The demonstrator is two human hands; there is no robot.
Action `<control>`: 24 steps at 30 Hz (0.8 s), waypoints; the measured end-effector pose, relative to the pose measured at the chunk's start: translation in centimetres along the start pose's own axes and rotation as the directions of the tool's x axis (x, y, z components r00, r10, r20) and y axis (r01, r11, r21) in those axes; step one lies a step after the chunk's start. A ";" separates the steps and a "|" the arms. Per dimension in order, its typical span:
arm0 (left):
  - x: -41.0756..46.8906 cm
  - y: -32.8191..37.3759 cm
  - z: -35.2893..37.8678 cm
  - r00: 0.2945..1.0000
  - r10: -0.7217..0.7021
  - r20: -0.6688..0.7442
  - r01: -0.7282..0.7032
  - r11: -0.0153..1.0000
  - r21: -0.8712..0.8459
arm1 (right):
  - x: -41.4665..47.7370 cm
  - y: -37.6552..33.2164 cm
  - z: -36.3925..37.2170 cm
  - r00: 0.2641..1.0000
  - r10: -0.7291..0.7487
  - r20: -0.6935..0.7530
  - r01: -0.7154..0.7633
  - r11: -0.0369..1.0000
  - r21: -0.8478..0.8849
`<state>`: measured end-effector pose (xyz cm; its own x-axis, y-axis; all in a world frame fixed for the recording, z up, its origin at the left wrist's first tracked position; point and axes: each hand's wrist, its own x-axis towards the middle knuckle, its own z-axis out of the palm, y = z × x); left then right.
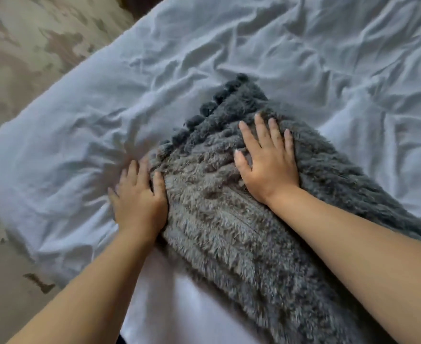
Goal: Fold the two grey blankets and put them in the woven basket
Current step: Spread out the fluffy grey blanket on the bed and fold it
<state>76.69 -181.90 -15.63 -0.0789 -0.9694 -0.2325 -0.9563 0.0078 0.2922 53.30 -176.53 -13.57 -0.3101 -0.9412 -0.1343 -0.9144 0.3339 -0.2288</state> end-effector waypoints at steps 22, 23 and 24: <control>1.0 0.5 3.9 0.987 -0.051 -0.154 0.038 0.995 -0.089 | 0.2 0.1 4.3 0.987 0.025 -0.159 -0.034 0.998 -0.058; 0.8 0.8 2.9 0.993 -0.041 -0.110 0.032 0.996 -0.079 | -0.6 -0.1 3.4 0.992 0.030 -0.122 -0.035 0.999 -0.036; 0.4 1.1 1.7 0.997 -0.043 -0.069 0.037 0.996 -0.078 | -1.8 -0.1 2.4 0.997 0.033 -0.076 -0.034 0.999 -0.002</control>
<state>75.19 -181.86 -16.95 -0.0182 -0.9835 -0.1799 -0.9335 -0.0477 0.3553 54.54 -174.74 -15.61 -0.3593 -0.9307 -0.0681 -0.9040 0.3652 -0.2223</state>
